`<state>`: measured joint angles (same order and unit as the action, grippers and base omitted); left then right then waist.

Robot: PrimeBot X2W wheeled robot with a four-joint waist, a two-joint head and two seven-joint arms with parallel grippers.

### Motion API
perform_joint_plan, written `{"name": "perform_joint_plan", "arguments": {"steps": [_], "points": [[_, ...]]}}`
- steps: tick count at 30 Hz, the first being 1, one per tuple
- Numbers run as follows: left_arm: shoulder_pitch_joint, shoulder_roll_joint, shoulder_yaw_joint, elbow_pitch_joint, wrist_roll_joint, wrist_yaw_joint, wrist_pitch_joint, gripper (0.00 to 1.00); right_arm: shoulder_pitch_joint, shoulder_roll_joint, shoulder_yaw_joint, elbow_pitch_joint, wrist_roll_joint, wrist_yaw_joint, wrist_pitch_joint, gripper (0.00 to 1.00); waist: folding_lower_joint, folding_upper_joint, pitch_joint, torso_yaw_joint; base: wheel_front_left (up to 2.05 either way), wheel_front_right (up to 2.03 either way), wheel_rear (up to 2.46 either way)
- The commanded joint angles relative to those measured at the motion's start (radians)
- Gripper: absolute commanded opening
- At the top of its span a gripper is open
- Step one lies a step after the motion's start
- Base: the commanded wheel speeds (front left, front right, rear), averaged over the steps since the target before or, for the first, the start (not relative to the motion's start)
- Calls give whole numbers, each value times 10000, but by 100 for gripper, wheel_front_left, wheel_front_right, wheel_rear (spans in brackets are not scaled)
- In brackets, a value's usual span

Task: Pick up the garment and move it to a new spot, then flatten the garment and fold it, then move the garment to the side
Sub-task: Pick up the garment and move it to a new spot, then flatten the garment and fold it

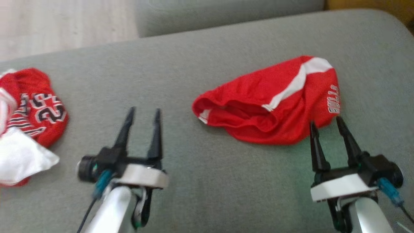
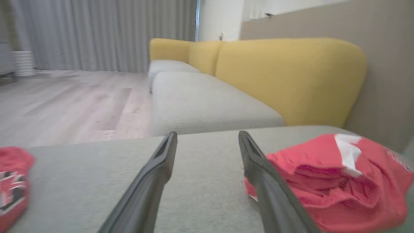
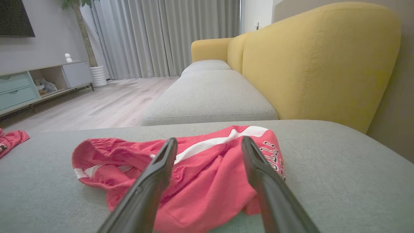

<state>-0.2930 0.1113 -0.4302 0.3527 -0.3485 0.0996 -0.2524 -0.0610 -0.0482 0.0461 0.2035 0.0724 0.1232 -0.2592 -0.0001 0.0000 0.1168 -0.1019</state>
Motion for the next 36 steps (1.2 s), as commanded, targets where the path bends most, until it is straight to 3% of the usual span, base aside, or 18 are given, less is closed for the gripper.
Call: {"name": "perform_joint_plan", "arguments": {"steps": [1, 10, 16, 36], "points": [[291, -52, 873, -872, 233, 132, -92, 100, 15, -20, 150, -205, -86, 75, -26, 100, 1, 0, -592, 547, 0, 0, 0], [3358, -556, 2635, -3426, 1567, 283, -92, 100, 957, -20, 50, -378, -43, 75, -26, 100, 1, 0, -1299, 875, 0, 0, 0], [4235, -605, 2445, -3926, 1713, 365, -93, 100, 1380, -20, 87, -639, 6, 75, -26, 100, 1, 0, -1425, 996, 0, 0, 0], [4332, -610, 2048, -3563, 2223, 586, -93, 100, 1563, -20, 102, -666, 83, 75, -26, 100, 1, 0, -1588, 1160, 0, 0, 0]]}}
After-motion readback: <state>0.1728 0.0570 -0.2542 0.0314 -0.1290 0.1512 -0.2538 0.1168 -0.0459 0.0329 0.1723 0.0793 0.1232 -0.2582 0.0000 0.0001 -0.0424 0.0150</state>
